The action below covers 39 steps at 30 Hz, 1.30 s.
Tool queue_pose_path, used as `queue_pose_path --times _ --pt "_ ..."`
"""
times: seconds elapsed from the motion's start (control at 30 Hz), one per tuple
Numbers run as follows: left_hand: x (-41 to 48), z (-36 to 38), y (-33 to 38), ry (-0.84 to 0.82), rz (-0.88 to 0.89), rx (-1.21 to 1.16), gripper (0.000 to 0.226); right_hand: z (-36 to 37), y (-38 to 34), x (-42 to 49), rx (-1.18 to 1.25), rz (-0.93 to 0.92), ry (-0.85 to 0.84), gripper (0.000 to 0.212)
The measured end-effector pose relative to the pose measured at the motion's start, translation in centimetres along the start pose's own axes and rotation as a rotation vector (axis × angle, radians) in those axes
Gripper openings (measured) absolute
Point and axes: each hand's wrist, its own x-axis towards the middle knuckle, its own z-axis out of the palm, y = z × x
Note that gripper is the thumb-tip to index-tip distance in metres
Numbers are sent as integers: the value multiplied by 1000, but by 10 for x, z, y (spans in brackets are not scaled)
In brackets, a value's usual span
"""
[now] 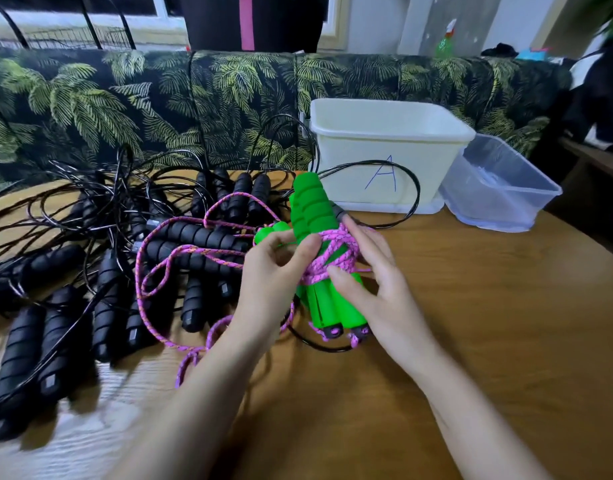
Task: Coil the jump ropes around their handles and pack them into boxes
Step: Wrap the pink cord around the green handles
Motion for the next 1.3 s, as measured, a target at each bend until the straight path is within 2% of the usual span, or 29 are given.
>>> queue_pose_path --times 0.07,0.17,0.23,0.3,0.43,0.5,0.6,0.77,0.83,0.97,1.07,1.2,1.3 --pt "2 -8 -2 10 66 126 44 6 4 -3 58 21 0 66" --pt "3 -20 -2 -41 80 206 34 8 11 -8 181 49 -13 59" --pt "2 -25 0 -116 68 168 28 7 12 -9 267 98 -19 50" --pt "1 -28 3 -206 61 99 22 4 12 -9 369 140 -15 50" --pt "2 -31 8 -330 55 -2 35 0 17 -8 414 160 40 61" --pt "2 -31 7 -308 67 -5 41 0 21 -9 349 125 74 64" --pt "1 -29 4 -213 95 -3 46 1 22 -9 185 16 129 46" --pt "-4 -23 5 -131 151 -20 38 7 20 -12 -25 -76 170 45" --pt "-4 -22 4 -105 159 -3 34 10 22 -14 -145 -62 170 50" --pt "-5 -19 2 -94 177 27 40 16 19 -17 -446 -42 189 87" --pt "-7 -15 3 -93 203 37 37 17 16 -18 -572 -13 189 102" --pt "-7 -16 0 -129 204 83 38 15 20 -20 -663 -39 150 99" --pt "-4 -19 -1 -223 188 64 40 13 25 -19 -541 -26 171 91"
